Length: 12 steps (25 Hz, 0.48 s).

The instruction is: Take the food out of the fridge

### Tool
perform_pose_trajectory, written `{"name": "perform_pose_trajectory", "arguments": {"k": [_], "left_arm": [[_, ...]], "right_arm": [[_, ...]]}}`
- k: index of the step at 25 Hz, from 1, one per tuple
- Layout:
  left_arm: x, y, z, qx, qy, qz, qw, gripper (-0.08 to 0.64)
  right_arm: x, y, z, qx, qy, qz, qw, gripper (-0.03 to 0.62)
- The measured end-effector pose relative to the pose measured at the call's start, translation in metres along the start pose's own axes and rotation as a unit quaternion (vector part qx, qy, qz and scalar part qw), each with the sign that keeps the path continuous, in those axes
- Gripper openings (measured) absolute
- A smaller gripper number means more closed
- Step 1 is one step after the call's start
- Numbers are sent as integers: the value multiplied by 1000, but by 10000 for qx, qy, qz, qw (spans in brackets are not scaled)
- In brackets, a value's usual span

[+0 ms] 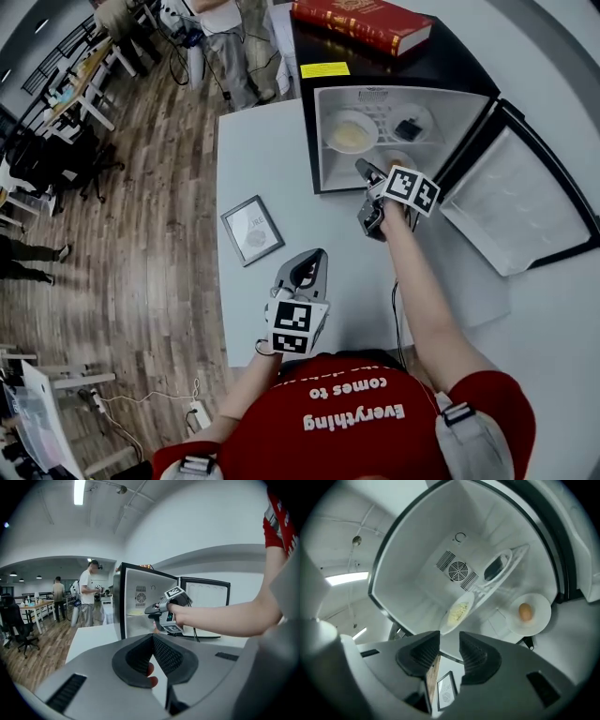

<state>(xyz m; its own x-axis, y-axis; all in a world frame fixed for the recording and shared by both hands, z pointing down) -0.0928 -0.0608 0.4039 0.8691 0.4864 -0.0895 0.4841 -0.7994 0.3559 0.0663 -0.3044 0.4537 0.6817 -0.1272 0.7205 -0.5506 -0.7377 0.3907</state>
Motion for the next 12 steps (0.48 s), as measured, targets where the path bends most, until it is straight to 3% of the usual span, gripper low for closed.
{"name": "perform_pose_trajectory", "arguments": {"k": [6, 12], "left_arm": [[-10, 5, -9, -190, -140, 73, 9997, 6], [-17, 11, -16, -334, -272, 39, 9991, 6]], "right_arm": [[22, 43, 16, -120, 986, 60, 9950, 117], [32, 62, 19, -160, 1934, 426, 9801, 115]]}}
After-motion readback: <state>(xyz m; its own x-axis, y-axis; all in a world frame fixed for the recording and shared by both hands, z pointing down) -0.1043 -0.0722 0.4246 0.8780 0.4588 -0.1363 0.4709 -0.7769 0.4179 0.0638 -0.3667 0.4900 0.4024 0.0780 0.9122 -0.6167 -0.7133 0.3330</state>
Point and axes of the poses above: the fingertips, and each gripper's own axes: y forward along the fingers, x to its right, z out of its top, the point moved 8 cm from there along -y, backward along the fingers, and after that the axes turned 8 degrees about -z, right-handed, at the moved point
